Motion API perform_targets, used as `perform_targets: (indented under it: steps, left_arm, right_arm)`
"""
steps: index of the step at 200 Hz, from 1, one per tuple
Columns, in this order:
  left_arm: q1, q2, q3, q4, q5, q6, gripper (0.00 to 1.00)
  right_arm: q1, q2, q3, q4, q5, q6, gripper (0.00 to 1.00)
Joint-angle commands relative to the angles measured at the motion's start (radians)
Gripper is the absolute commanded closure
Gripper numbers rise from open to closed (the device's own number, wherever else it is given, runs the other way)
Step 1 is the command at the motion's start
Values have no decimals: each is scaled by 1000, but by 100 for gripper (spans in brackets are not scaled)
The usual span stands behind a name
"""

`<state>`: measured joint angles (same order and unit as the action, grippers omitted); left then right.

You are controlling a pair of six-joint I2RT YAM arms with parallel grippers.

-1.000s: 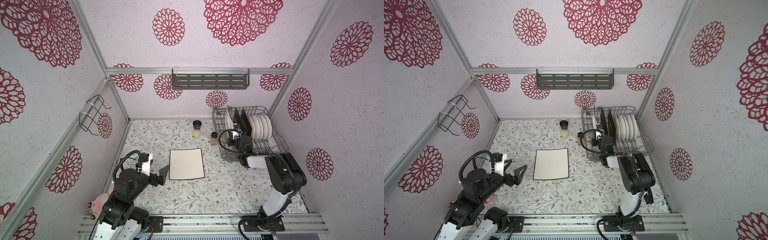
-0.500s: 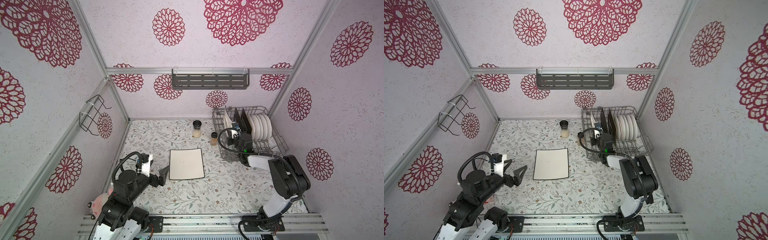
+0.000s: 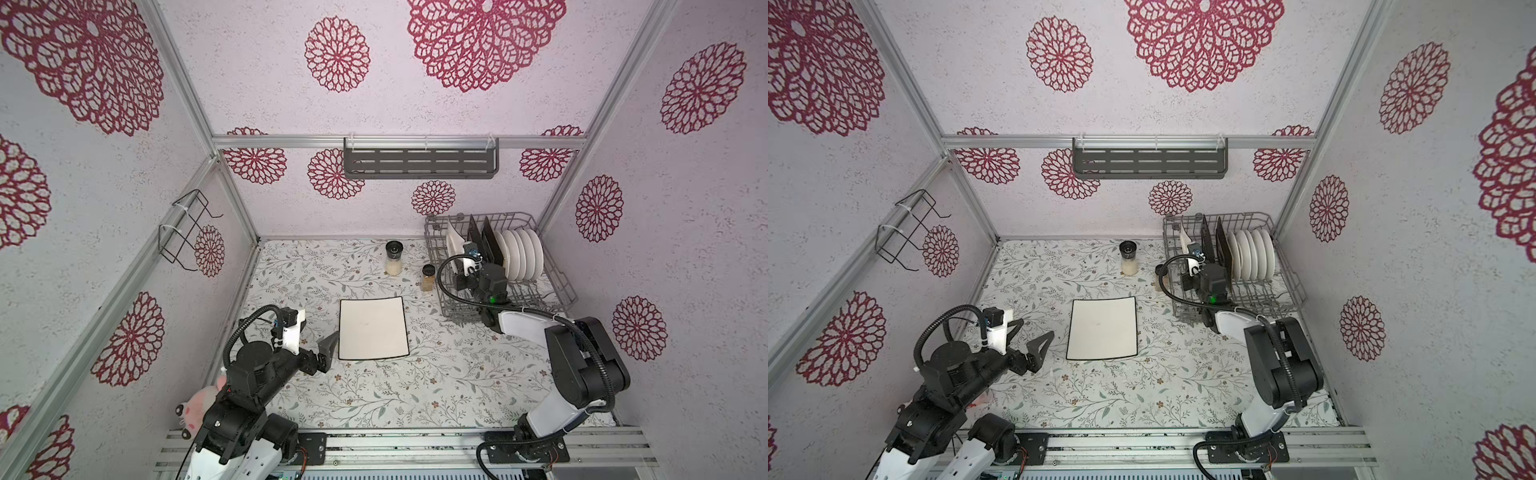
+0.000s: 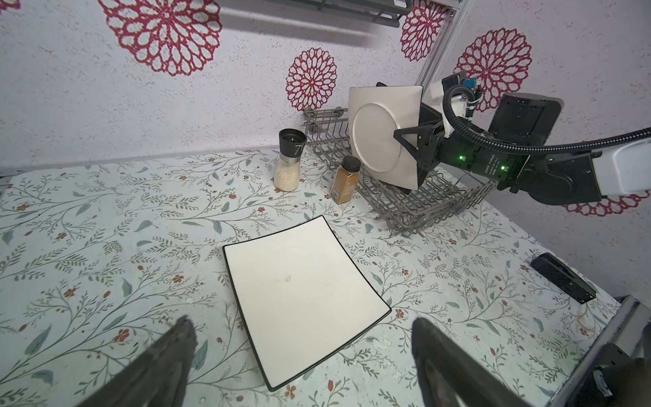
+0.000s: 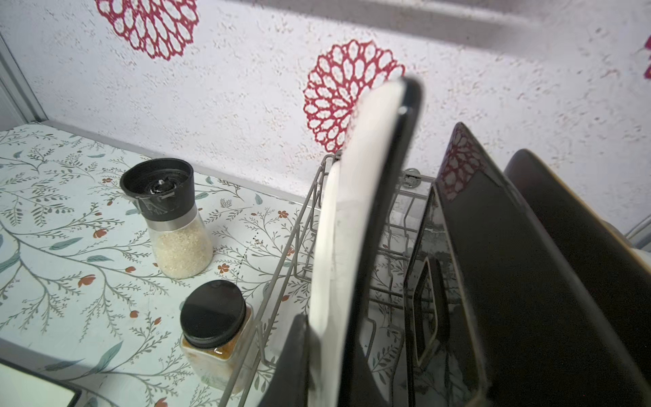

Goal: Unload the plates from the dish rack
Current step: 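Close the right gripper on the top edge of the white square plate, then lift the white square plate up out of the rack with the right gripper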

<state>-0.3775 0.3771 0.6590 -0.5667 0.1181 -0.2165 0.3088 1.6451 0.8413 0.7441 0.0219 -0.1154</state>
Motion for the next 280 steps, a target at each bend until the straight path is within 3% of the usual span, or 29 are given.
perform_targets:
  steps: [1,50,221,280]
  left_arm:
    - [-11,-7,2,7,-11,22,3]
    - [-11,6,2,10,-11,19,3]
    - [-15,-42,1,17,-31,7,3]
    - [-13,-61,70,9,-149,-37,3]
  right_arm:
    - [8,-98,79,176,1,-32,100]
    - [16,-132,75,152,-19,-18,100]
    - [88,-289,148,-67,-21,-140,100]
    - [158,-343,194,-170,-10,-255,100]
